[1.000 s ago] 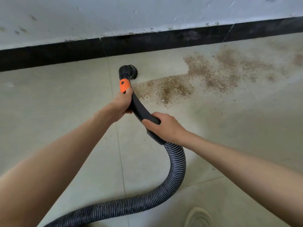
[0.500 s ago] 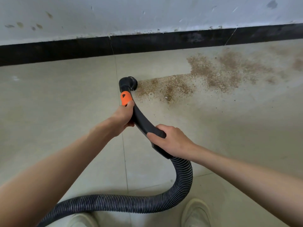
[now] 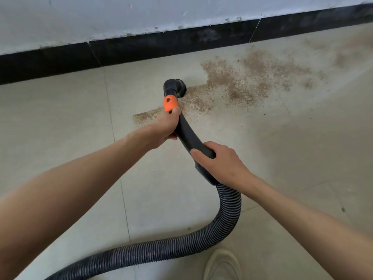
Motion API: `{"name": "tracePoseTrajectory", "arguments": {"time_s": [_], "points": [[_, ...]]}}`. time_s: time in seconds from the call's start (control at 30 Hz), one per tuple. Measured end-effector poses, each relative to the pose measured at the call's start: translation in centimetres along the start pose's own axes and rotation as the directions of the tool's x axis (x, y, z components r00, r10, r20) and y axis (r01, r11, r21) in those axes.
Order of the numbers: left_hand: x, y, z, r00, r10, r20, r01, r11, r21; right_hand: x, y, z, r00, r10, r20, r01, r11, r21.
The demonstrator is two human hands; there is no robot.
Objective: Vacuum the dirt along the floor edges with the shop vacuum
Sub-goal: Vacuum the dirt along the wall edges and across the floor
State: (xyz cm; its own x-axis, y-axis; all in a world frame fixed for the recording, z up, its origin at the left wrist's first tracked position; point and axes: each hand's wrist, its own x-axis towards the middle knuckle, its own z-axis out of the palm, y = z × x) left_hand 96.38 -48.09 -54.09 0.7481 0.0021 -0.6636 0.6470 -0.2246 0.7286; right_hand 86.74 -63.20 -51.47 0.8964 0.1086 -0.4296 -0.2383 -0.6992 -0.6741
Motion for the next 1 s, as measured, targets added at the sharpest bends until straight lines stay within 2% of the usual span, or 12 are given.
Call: {"name": "tracePoseTrajectory", "arguments": {"time_s": [0.27,0.47,0.77,1.0], "points": [[2.2,3.2,4.7,0.999,0.028,0.035,-0.027,0.999,-0.025,1.9,2.6,-3.4,0.994,0.056,-0.095,-0.059,0.998,-0.029],[2.3,3.3,5.0,0.998,0.055,0.043,-0.055,0.998,-0.005,2.3,2.8,-3.1,0.994,0.057,-0.092,-0.057,0.998,0.007],[0.4,-0.1,-0.6,0.998,0.041,-0.057,-0.040,0.999,0.019,1.1,-0.1,1.9,0.996,-0.007,0.086,-0.002,0.994,0.107],[-3.5,-3.2,-9.5,0.984,-0.017,-0.176,-0.016,0.983,-0.182,0.8,-5.4,5.6,0.965,-0.128,0.229,0.120,0.991,0.051]]}}
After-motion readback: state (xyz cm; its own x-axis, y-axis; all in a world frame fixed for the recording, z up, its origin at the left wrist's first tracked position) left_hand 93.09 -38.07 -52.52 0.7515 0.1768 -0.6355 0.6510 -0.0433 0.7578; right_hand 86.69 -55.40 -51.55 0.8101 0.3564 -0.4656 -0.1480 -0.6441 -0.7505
